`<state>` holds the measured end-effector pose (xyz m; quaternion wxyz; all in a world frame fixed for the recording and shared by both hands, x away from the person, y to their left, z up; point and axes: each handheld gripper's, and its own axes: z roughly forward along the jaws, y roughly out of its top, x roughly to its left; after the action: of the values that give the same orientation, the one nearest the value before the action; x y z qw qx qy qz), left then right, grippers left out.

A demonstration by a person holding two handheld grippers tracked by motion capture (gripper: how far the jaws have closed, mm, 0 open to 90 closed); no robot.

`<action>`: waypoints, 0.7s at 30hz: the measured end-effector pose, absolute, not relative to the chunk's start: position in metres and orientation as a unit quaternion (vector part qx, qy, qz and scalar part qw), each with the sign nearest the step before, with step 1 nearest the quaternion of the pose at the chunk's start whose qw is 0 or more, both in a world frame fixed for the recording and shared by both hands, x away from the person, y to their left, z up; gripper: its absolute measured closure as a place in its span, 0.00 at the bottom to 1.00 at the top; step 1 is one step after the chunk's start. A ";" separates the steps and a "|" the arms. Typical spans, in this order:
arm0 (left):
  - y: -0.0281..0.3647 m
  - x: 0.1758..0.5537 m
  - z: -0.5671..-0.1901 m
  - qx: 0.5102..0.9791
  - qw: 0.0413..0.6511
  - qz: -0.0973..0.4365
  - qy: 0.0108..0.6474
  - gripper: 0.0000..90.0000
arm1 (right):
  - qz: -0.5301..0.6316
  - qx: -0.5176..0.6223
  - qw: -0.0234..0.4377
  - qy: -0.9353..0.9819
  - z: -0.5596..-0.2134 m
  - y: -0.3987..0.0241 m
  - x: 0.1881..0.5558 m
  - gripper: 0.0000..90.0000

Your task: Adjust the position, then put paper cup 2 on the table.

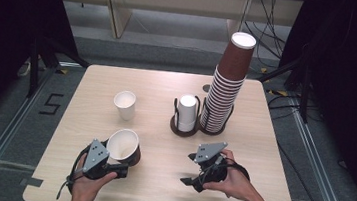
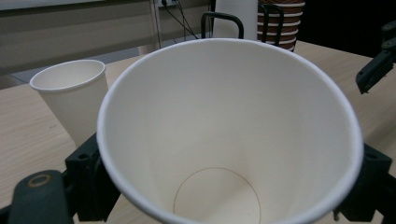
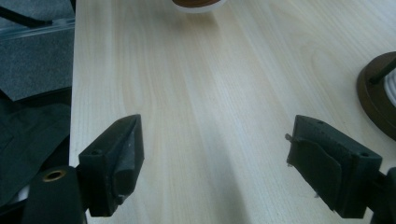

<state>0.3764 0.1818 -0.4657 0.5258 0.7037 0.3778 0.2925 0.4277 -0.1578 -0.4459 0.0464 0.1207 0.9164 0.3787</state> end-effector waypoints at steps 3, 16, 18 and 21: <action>0.183 0.379 -0.467 0.699 0.526 0.297 0.382 0.15 | 0.378 0.125 0.049 0.916 -0.447 -0.161 0.425 0.21; 0.190 0.381 -0.469 0.692 0.514 0.310 0.402 0.15 | 0.380 0.137 0.055 0.913 -0.451 -0.172 0.418 0.21; 0.192 0.382 -0.469 0.691 0.512 0.311 0.404 0.15 | 0.386 0.142 0.058 0.910 -0.451 -0.173 0.418 0.20; 0.193 0.382 -0.469 0.693 0.507 0.311 0.409 0.15 | 0.388 0.153 0.062 0.907 -0.451 -0.175 0.417 0.20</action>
<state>0.3817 0.1933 -0.4692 0.5066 0.6926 0.4086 0.3110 0.4168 -0.1747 -0.4515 0.0622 0.1534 0.9067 0.3880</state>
